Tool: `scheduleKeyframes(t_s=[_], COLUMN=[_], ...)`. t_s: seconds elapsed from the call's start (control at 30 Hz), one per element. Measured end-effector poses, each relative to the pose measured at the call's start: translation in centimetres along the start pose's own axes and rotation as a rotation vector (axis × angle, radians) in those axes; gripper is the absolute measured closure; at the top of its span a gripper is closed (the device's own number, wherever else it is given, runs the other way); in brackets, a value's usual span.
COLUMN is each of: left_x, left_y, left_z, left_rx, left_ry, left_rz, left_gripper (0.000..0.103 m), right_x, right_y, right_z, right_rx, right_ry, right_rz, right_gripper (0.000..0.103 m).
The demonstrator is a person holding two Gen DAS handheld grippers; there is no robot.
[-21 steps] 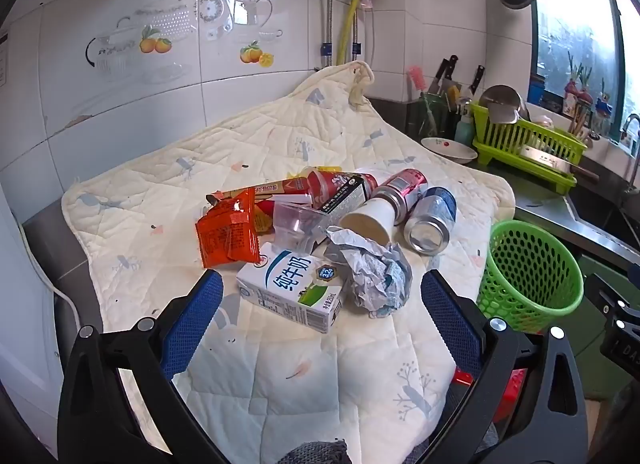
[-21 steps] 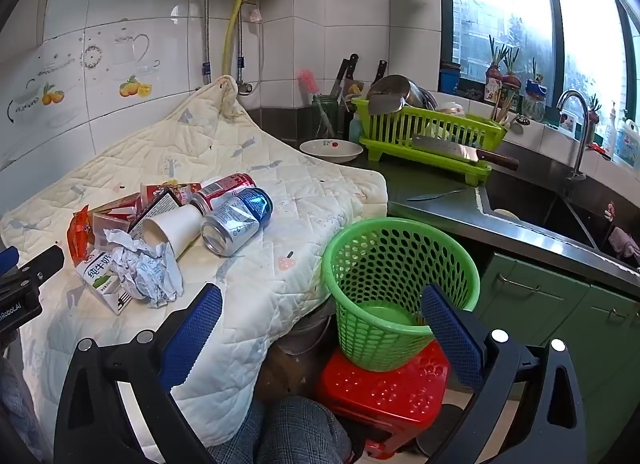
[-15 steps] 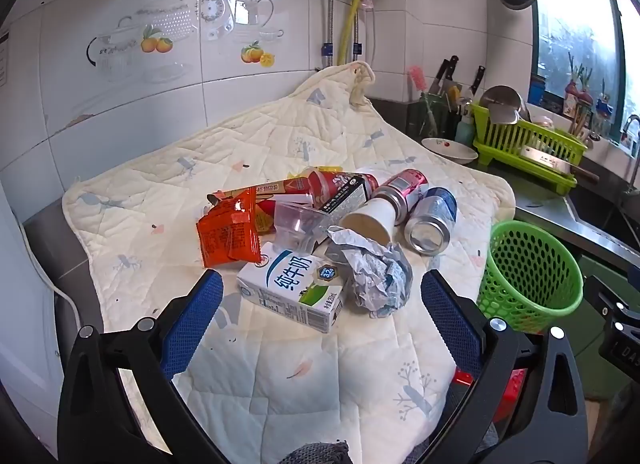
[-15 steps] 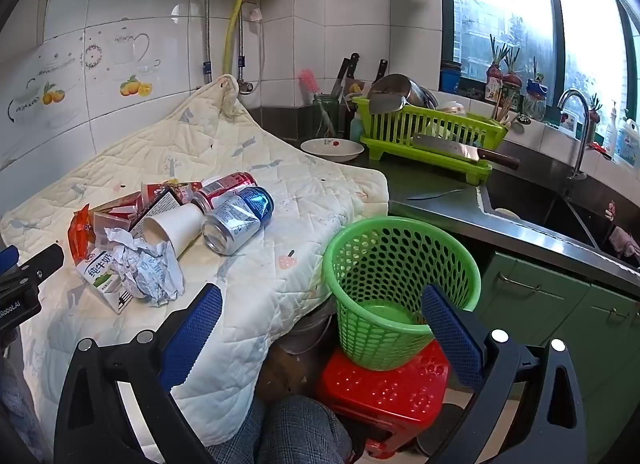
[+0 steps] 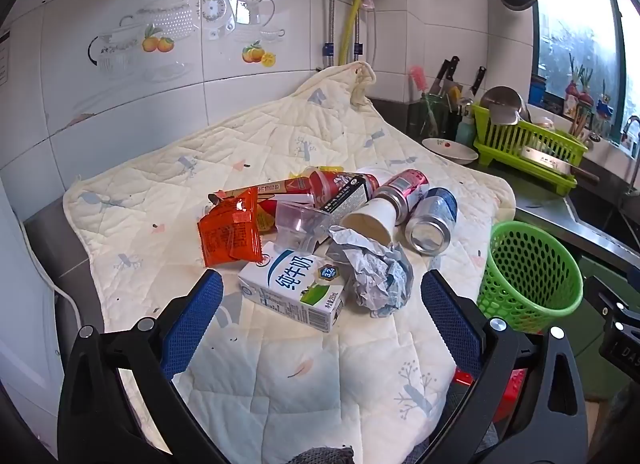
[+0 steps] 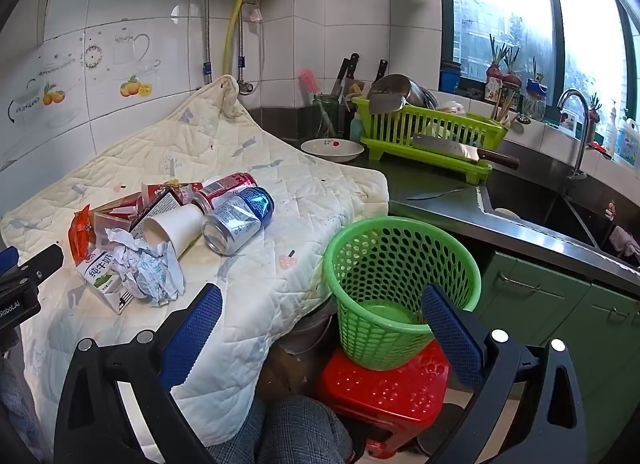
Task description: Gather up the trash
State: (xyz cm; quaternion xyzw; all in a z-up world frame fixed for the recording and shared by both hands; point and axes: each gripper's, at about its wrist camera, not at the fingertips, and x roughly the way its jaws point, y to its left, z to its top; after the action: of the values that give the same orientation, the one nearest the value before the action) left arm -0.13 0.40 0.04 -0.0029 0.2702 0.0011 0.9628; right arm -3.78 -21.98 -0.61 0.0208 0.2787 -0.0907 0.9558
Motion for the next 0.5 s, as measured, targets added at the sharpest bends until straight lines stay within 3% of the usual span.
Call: scheduleKeyframes(t_s=[0.5], left_x=[-0.1], left_y=[0.11], left_z=[-0.03], left_rx=[0.0], left_ry=[0.0], left_rz=[0.001], left_gripper=[0.005], right_x=[-0.17], right_y=[-0.17], right_z=[0.1], right_rx=[0.004], right_ry=[0.001], right_rz=[0.004], right_gripper=[0.006])
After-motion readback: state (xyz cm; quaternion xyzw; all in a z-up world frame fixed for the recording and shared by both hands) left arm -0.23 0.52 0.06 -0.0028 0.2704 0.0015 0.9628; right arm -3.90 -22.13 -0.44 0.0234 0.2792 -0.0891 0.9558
